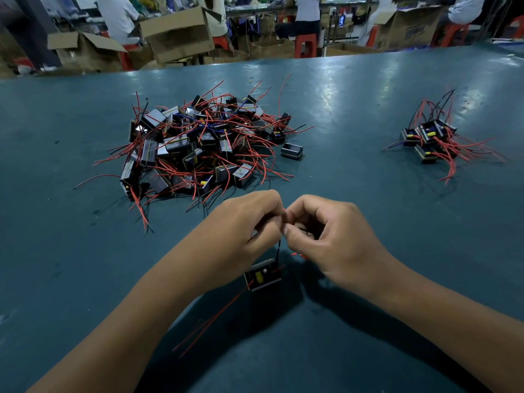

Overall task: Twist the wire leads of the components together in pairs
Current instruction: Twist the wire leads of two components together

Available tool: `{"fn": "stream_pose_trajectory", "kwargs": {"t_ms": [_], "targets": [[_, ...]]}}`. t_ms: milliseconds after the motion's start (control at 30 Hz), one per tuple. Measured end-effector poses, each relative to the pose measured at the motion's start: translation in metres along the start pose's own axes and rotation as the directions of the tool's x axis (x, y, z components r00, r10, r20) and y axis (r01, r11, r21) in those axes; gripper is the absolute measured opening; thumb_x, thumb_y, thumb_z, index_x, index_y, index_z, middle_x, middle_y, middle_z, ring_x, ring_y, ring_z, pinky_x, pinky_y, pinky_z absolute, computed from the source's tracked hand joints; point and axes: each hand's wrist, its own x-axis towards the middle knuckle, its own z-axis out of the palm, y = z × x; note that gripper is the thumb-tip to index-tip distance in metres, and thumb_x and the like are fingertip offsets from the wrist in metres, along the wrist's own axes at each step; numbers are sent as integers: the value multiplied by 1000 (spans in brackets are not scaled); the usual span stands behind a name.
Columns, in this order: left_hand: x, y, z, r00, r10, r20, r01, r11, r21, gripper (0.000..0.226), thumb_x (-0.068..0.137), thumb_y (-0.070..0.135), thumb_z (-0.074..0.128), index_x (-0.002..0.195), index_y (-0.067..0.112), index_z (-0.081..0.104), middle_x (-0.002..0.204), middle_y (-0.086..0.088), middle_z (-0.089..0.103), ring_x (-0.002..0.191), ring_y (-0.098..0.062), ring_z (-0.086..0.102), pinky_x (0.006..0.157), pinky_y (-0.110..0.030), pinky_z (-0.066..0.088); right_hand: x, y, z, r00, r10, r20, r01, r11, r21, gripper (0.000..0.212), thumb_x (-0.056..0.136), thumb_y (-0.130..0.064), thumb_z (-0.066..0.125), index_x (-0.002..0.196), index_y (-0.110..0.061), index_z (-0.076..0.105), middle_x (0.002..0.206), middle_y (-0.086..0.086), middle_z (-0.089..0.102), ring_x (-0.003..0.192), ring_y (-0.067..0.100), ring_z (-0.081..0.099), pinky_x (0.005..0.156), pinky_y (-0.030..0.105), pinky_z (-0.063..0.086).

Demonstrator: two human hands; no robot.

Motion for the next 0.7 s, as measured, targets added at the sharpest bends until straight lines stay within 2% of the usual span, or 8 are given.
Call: {"fn": "stream_pose_trajectory", "kwargs": {"t_ms": [100,167,267,367,467,700], "targets": [[-1,-1,0,1000,-3,5,3,1000,-19,11,93,26,49,83,25,53,71,15,51,68,0,48,60,-13,32,0,1,1,1000,1,-2,-1,1000,-9,12,86,-10,66,77,-17,63,54,-15,50,50,2,43,52,14,36],[-3,-4,-1,995,-43,86,49,997,-66,11,92,34,49,82,32,52,72,18,54,67,0,49,59,-14,33,2,2,0,1000,14,-18,-14,1000,3,10,84,-15,66,75,-18,62,54,-14,50,50,2,43,51,13,36],[-3,-8,0,981,-76,177,111,974,-197,15,90,39,59,83,25,60,70,15,58,62,-3,49,58,-17,36,5,4,-3,997,51,-59,-49,998,46,8,82,-19,64,74,-18,63,54,-12,50,50,3,41,50,16,36],[-1,-9,6,979,-138,151,184,916,-357,14,96,22,66,85,13,66,61,19,57,56,1,45,56,-15,37,7,7,-5,995,60,-78,-56,997,56,11,84,-16,66,74,-19,63,55,-10,51,51,4,42,50,17,36],[0,-9,12,967,-209,146,254,839,-481,8,97,10,62,89,9,63,61,16,63,52,-2,50,52,-14,39,8,9,-5,995,65,-79,-63,998,32,14,87,-11,68,76,-18,65,57,-9,53,52,3,43,51,17,37],[2,-7,17,967,-251,45,233,798,-556,7,95,5,64,88,5,62,63,6,69,50,-6,54,50,-13,40,7,10,-5,993,85,-84,-82,996,38,13,88,-13,69,76,-17,65,56,-9,52,50,4,42,49,16,35]]}}
